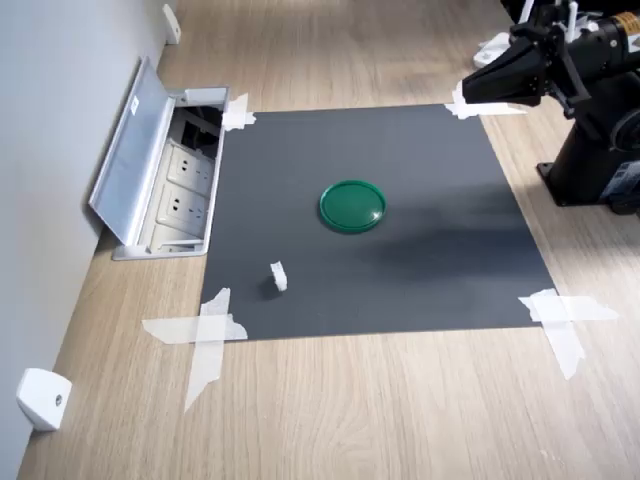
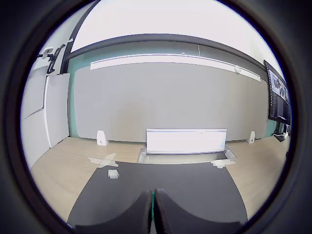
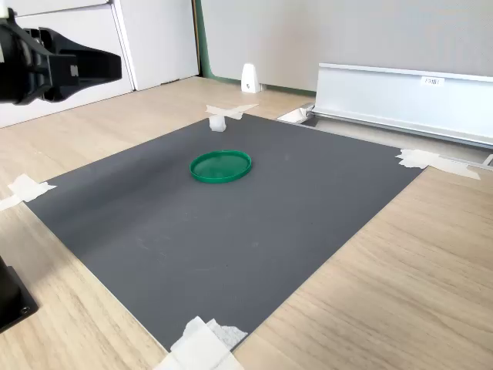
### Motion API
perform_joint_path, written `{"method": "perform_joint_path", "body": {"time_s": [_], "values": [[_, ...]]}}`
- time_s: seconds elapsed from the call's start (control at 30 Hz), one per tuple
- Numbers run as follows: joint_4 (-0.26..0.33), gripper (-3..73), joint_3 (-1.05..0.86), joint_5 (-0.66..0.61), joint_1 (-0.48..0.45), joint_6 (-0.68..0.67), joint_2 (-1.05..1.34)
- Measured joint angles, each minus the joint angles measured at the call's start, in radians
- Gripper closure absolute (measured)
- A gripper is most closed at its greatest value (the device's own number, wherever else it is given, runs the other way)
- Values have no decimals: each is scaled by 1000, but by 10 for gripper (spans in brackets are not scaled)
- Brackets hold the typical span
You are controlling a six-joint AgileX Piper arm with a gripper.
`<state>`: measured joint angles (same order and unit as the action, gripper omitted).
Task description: Grasp a white terminal and put it on the green lid.
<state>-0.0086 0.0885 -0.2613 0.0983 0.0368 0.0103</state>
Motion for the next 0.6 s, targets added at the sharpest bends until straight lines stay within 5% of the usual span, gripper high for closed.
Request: {"method": "perform_joint_path", "body": {"time_s": [0.6], "values": [[9,703,15,-41,0,0,0]]}}
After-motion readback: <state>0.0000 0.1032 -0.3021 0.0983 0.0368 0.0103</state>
